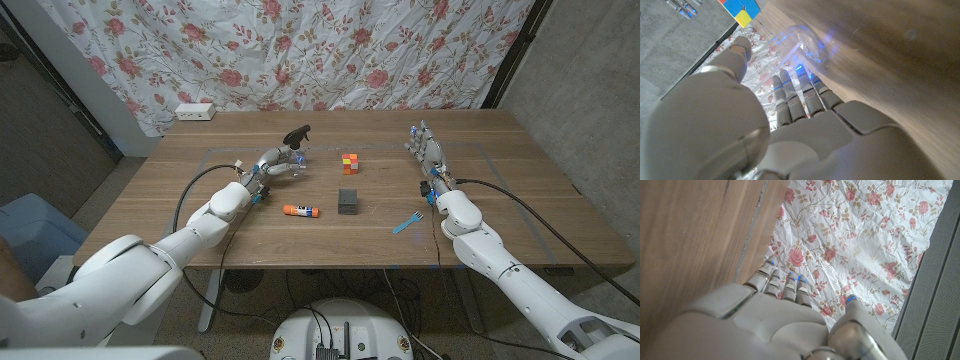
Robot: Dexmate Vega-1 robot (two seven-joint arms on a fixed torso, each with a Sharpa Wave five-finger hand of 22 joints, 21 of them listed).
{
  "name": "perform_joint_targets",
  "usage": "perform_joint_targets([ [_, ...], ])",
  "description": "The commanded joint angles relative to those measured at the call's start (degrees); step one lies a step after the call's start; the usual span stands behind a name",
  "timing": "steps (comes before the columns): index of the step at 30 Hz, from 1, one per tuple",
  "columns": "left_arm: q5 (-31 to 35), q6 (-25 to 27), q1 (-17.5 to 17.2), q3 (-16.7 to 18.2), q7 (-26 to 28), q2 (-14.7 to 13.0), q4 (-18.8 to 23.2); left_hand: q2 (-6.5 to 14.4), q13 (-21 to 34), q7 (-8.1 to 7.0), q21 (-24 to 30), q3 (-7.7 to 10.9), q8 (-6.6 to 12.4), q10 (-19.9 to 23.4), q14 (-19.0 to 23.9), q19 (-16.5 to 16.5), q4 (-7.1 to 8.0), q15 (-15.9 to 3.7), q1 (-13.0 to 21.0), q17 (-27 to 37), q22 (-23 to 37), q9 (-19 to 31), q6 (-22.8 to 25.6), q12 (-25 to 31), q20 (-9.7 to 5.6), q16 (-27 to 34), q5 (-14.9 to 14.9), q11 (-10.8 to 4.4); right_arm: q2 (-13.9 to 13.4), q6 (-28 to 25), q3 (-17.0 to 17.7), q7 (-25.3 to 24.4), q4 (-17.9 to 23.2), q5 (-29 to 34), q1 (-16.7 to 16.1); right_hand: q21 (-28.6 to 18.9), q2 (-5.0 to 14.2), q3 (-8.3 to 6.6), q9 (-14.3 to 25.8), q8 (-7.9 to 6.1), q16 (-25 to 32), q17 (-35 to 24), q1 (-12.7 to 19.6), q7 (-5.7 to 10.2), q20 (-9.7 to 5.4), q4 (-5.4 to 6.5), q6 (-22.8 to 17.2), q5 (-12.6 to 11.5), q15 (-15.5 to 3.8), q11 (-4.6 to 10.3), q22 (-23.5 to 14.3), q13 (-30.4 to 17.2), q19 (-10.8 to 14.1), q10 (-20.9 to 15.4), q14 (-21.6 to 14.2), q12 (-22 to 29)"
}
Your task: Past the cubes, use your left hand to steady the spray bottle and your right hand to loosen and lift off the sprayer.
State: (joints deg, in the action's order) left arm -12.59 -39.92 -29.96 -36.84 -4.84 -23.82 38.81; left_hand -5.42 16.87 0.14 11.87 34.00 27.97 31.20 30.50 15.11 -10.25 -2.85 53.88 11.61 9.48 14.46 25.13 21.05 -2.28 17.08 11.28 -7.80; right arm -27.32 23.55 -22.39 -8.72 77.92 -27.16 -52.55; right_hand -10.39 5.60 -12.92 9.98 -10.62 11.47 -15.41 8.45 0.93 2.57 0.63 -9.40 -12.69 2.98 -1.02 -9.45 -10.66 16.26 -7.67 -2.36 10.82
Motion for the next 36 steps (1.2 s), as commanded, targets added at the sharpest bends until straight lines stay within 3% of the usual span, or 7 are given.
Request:
perform_joint_targets([
  [1,-1.02,3.24,-2.69,1.25,1.53,-1.42,6.97,1.11,0.48,0.24,0.37,-0.60,0.50,0.76,0.89,0.89,0.15,-6.55,0.48,0.26,0.23,0.29,0.85,0.49,-4.10,0.40,0.36,0.73,-1.22,-0.55,0.45,0.57,1.08,-0.21,-0.09,-0.38,-0.07,-0.27,0.26,-0.25,0.31,-0.09,0.15,0.24,-0.02,-0.33,-0.32,-0.09,0.43,0.26,-0.10,-0.18,0.30,-0.40,-0.02,0.27],
  [21,-1.18,14.15,-7.60,2.73,3.00,-4.95,24.44,2.11,1.66,0.28,-0.06,-2.83,1.31,0.40,0.71,1.12,0.73,-6.37,0.11,0.55,0.33,0.80,0.43,0.42,-4.21,0.71,0.24,0.95,-4.91,-3.18,0.55,1.54,4.65,1.55,0.42,-0.40,-0.28,-0.79,0.26,-0.28,0.30,0.51,1.16,0.44,-0.07,-1.45,-0.43,-0.07,0.30,0.40,-0.09,-0.17,0.55,-0.38,-0.22,0.25],
  [31,0.29,18.36,-9.59,3.31,4.82,-7.10,31.33,2.68,2.16,0.18,-0.25,-3.66,1.67,0.46,0.62,1.01,0.89,-6.28,-0.16,0.63,0.35,1.00,0.37,0.47,-4.17,0.83,0.25,0.96,-7.71,-4.64,0.62,-1.24,9.14,6.51,-0.78,-0.35,-0.66,-1.35,0.27,-0.84,0.29,1.06,2.65,1.05,-0.13,-2.98,-2.08,0.06,0.18,0.36,-0.08,-0.16,0.62,-0.44,-0.36,0.27],
  [36,0.79,18.74,-9.97,3.40,5.60,-6.96,32.45,2.95,2.36,0.13,-0.32,-3.97,1.82,0.47,0.57,0.96,0.94,-6.28,-0.23,0.66,0.36,1.08,0.34,0.49,-4.14,0.87,0.26,0.96,-9.72,-6.43,0.80,-2.37,12.37,9.16,-1.55,-0.36,-0.72,-1.73,0.27,-0.85,0.28,1.35,3.55,1.54,-0.19,-3.85,-2.48,0.15,-0.01,0.48,-0.07,-0.16,0.75,-0.48,-0.39,0.28],
])
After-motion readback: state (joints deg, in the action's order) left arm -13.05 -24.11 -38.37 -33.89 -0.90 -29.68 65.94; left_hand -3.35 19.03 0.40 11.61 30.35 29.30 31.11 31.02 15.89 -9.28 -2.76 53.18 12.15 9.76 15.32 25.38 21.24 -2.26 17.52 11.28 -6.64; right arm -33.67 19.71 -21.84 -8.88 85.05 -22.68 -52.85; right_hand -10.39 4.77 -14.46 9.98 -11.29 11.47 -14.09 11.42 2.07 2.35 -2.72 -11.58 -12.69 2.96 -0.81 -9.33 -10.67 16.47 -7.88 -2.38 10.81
